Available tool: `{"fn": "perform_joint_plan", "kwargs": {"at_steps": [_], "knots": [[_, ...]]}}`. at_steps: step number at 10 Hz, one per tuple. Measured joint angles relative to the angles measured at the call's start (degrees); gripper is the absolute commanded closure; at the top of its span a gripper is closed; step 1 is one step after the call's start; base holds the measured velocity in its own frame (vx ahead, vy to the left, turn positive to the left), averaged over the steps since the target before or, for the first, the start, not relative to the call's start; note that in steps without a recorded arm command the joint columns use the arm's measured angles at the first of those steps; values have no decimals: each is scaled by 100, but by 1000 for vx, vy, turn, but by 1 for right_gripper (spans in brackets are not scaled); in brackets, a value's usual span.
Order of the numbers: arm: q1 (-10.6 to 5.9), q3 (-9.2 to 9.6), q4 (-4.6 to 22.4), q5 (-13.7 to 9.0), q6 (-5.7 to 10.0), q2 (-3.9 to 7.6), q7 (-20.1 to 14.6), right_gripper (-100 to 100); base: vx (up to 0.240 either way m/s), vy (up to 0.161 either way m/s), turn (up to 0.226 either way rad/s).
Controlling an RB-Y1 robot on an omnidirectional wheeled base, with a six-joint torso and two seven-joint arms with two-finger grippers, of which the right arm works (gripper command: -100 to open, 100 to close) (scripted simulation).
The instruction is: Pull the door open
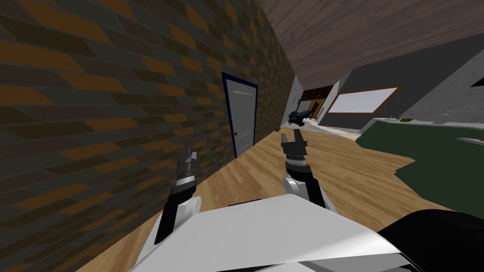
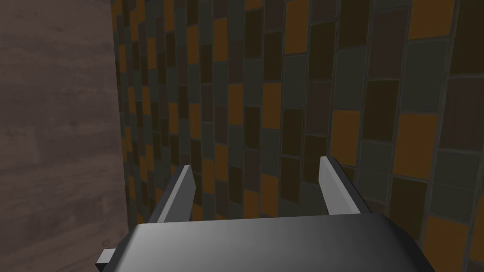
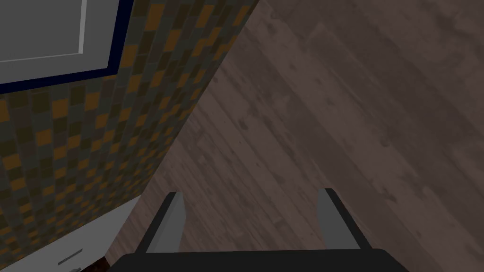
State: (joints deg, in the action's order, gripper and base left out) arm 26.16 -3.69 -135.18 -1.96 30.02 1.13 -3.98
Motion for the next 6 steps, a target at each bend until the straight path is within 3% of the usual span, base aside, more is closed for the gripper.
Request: {"fn": "perform_joint_plan", "kwargs": {"at_steps": [6], "knots": [[-25, 58, 530, 94, 137, 168, 587, -100, 160, 21, 66]]}}
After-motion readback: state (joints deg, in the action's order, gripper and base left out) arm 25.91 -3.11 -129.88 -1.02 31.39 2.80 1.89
